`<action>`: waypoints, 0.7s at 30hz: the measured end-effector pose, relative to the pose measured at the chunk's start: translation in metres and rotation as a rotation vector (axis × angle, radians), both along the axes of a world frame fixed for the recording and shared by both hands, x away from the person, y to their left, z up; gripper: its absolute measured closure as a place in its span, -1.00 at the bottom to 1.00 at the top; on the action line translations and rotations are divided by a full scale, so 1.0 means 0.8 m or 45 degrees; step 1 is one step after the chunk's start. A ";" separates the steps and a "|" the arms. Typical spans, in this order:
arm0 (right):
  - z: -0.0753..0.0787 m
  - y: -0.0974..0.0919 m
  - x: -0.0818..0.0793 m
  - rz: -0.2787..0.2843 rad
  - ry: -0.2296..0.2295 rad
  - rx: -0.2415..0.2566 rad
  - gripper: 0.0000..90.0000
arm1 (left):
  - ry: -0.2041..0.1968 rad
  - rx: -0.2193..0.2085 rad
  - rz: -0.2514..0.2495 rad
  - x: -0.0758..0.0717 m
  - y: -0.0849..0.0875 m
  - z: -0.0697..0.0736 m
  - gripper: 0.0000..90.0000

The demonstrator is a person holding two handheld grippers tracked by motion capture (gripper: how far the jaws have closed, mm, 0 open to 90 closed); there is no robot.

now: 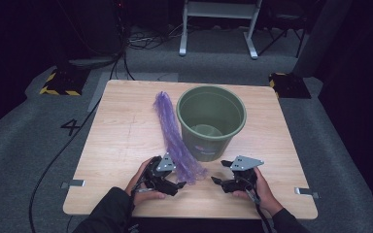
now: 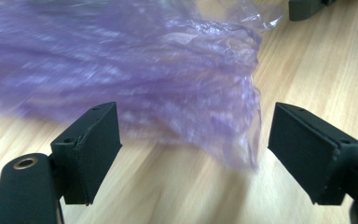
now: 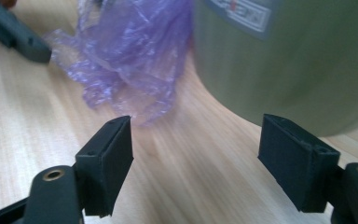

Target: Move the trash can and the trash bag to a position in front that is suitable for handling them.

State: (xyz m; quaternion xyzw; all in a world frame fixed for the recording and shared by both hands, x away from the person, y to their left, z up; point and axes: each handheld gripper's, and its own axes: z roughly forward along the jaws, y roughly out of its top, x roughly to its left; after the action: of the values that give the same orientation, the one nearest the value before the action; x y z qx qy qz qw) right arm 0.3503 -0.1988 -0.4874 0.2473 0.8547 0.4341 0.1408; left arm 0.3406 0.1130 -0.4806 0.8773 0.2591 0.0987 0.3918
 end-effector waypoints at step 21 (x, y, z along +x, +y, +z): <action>-0.005 0.049 -0.008 0.111 -0.039 -0.055 -0.25 | -0.033 0.037 0.337 -0.003 0.124 -0.011 -0.65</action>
State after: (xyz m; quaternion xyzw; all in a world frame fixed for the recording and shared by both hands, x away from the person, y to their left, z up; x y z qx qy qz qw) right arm 0.3435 -0.1595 -0.4911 0.2000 0.8716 0.4250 0.1403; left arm 0.3382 0.2119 -0.4891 0.8397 0.3661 0.1647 0.3658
